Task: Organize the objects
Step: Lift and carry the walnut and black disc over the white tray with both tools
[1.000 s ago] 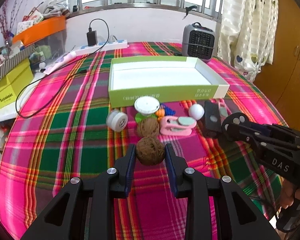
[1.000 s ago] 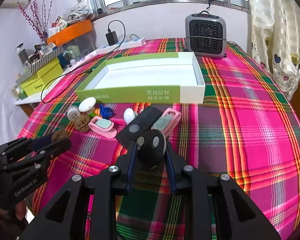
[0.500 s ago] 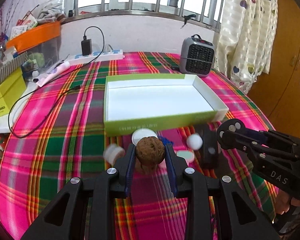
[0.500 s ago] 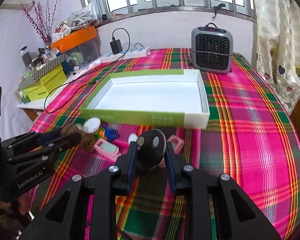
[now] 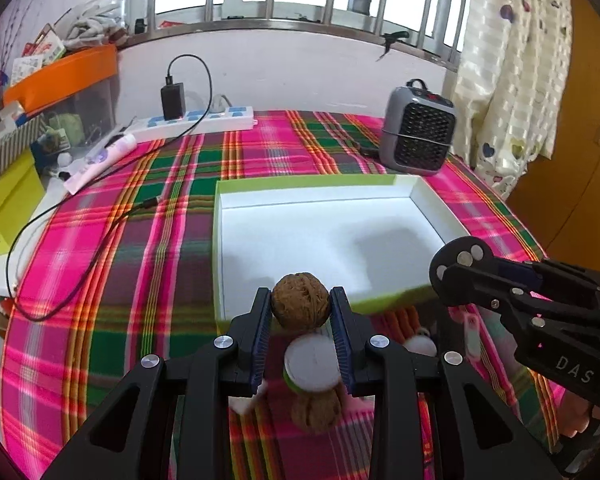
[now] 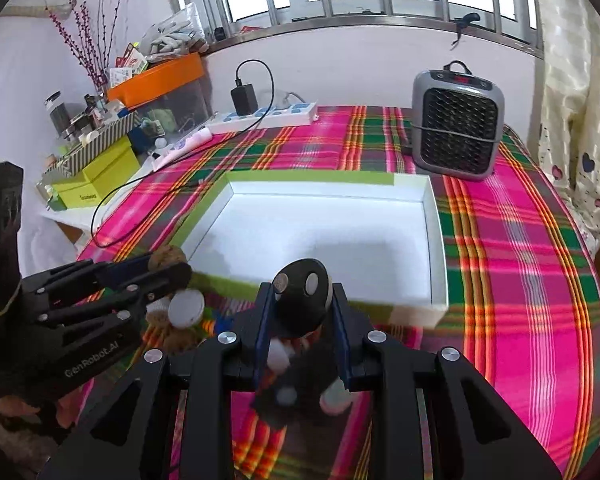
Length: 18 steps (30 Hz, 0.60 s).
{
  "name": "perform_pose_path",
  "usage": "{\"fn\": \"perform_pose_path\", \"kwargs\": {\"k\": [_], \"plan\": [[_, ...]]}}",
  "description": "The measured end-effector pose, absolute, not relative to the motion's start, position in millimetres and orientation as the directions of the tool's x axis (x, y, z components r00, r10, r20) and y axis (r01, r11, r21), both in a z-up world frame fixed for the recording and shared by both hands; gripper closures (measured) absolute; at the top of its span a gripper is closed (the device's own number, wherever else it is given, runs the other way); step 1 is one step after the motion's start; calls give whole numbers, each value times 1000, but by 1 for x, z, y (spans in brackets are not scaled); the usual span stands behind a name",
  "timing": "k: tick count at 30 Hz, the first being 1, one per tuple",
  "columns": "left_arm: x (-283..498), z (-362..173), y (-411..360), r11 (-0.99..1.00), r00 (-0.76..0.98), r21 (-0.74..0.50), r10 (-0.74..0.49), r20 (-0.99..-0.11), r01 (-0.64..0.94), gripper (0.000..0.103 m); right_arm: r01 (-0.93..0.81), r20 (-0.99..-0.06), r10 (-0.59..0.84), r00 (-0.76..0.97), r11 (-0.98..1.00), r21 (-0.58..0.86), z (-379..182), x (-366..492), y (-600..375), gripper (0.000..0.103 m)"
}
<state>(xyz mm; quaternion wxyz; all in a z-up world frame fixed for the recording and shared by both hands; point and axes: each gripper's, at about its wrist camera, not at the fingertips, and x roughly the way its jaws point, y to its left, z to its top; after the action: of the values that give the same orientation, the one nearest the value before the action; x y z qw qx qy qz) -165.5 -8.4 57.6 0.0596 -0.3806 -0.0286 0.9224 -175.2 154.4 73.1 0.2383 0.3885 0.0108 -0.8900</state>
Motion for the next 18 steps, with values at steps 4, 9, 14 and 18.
{"fn": "perform_pose_path", "kwargs": {"k": [4,9,14,18], "plan": [[-180,62,-9,-991,-705,-94,137,-696,-99,76,444,-702,-419,-576,-881,162,77,-192,149,75],[-203,62,-13,-990,-693,-109,142,-707,-91,76,460,-717,-417,-558,-875,151,76,-210,140,75],[-227,56,-14,-991,-672,-103,135,-728,-88,76,455,-745,-406,-529,-877,155,67,-234,132,75],[-242,51,-13,-992,-664,-81,123,-737,-94,76,456,-760,-396,-515,-878,149,62,-249,126,75]]}}
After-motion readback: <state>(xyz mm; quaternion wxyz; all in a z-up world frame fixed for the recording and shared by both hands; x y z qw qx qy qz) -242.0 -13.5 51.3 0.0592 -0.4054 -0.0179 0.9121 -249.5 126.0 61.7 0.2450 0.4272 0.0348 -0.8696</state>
